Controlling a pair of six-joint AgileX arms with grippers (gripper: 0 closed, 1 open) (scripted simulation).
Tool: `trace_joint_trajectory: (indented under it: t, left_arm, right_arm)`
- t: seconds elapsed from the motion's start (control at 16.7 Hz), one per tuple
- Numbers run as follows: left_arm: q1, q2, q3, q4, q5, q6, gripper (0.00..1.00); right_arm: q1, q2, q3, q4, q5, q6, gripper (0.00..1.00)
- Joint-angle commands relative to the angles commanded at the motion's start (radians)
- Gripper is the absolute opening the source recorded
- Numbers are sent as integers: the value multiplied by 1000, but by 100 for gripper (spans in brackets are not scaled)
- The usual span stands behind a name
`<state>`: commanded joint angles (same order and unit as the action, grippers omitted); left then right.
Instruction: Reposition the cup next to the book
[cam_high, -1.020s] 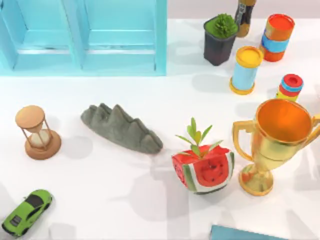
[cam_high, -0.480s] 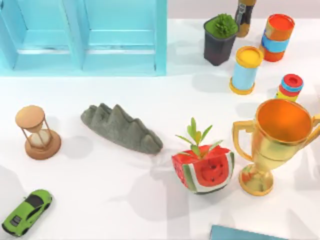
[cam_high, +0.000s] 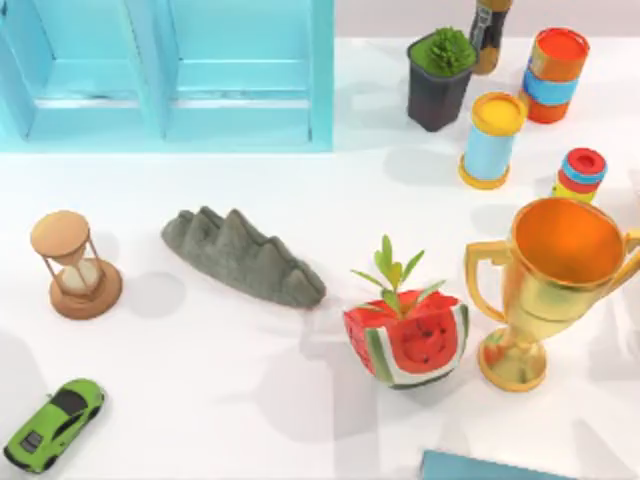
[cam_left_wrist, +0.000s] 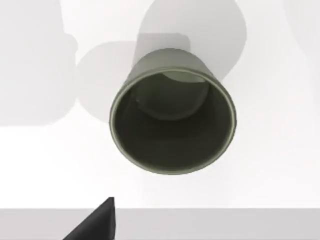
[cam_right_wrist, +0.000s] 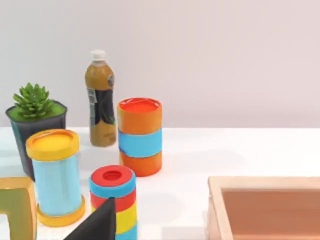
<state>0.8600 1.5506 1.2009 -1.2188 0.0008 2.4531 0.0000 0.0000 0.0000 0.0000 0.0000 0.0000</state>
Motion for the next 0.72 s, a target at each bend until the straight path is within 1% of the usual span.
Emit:
trace_joint_trajectory:
  t: [0.18,0.54,0.72]
  left_arm:
    - [2,22,-53,68,0,-2,100]
    - [6,105,-242,354,0,4,100]
    - [8,124,-285,407,0,7,100]
  right_arm:
    - [0,0,0,0,0,0,100]
    - [0,0,0,0,0,0,100]
    - [0,0,0,0,0,0,100]
